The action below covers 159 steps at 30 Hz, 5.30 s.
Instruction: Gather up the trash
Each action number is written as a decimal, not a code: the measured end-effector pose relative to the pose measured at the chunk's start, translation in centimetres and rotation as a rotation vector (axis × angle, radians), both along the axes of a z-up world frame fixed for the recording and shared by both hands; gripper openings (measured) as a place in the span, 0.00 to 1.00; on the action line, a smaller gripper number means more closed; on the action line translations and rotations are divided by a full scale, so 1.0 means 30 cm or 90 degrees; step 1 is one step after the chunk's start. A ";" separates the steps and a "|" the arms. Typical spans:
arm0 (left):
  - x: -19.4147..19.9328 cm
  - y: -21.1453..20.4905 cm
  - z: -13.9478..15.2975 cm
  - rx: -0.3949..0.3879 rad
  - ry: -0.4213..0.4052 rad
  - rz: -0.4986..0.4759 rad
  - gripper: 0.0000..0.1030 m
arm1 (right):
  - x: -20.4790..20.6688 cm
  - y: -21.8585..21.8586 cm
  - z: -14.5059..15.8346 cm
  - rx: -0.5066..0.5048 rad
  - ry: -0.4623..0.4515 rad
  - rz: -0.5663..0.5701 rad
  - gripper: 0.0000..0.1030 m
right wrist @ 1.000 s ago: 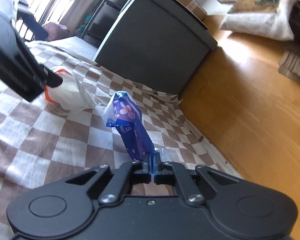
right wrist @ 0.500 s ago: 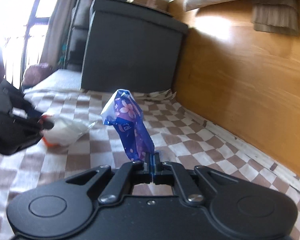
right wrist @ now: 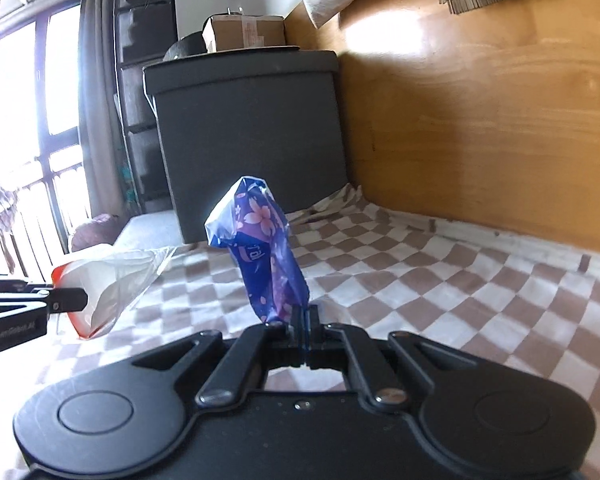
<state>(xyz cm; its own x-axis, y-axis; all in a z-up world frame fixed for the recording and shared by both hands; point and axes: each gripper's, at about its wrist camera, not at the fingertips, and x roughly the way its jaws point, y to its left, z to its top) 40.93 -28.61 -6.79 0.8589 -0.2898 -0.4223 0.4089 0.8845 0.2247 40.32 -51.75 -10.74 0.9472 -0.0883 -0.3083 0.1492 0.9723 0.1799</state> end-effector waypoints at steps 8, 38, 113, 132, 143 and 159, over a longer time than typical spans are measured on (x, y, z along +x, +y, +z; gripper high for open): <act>-0.070 0.130 0.031 -0.057 0.005 0.043 0.06 | -0.017 0.057 0.018 0.045 -0.015 0.053 0.00; -0.281 0.671 0.110 -0.161 0.011 0.153 0.06 | -0.150 0.575 0.151 -0.029 0.012 0.132 0.00; 0.147 1.273 -0.900 -0.193 0.502 0.353 0.06 | 0.473 1.380 -0.744 -0.164 0.535 0.284 0.01; 0.159 1.259 -0.924 -0.142 0.526 0.324 0.28 | 0.487 1.394 -0.745 -0.170 0.532 0.301 0.35; 0.118 1.273 -0.907 -0.138 0.531 0.335 0.44 | 0.440 1.361 -0.747 -0.167 0.542 0.290 0.42; 0.010 1.299 -0.865 -0.109 0.516 0.369 0.97 | 0.332 1.315 -0.684 -0.168 0.505 0.255 0.85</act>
<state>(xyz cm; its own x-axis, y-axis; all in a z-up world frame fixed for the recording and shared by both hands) 41.24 10.36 -32.74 0.3591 -0.0302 -0.9328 -0.1208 0.9896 -0.0785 50.27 -12.32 -31.26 0.4425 0.0399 -0.8959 -0.2217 0.9729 -0.0662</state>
